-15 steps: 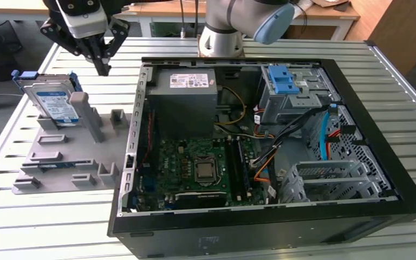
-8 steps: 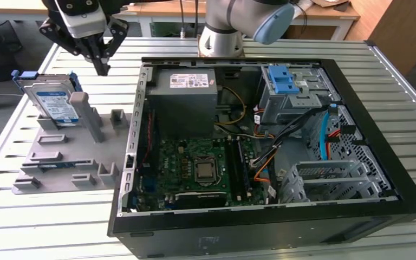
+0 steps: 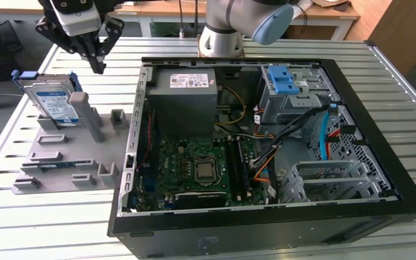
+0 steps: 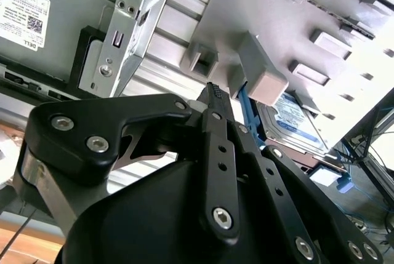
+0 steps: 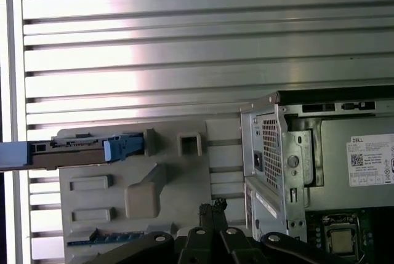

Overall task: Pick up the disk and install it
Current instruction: 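Reach for the disk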

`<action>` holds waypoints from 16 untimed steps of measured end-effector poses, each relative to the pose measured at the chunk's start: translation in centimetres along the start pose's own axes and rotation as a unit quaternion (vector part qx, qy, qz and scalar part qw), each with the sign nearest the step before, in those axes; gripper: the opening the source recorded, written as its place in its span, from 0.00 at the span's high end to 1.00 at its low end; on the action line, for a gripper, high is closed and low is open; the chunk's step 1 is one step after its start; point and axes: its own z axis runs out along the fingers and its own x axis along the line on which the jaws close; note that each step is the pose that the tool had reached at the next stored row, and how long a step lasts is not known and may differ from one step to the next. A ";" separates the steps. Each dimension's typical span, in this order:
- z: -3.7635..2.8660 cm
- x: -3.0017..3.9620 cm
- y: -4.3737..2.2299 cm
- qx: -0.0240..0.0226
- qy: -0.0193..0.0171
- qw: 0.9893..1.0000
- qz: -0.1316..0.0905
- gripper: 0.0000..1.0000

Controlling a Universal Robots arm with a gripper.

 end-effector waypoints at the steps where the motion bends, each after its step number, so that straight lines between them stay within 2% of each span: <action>1: 0.00 0.24 -0.01 0.000 0.000 1.000 0.000 0.89; 5: 0.01 0.76 -0.03 0.000 0.000 1.000 0.000 0.89; 16: 0.01 0.83 -0.04 0.000 0.000 1.000 0.000 0.89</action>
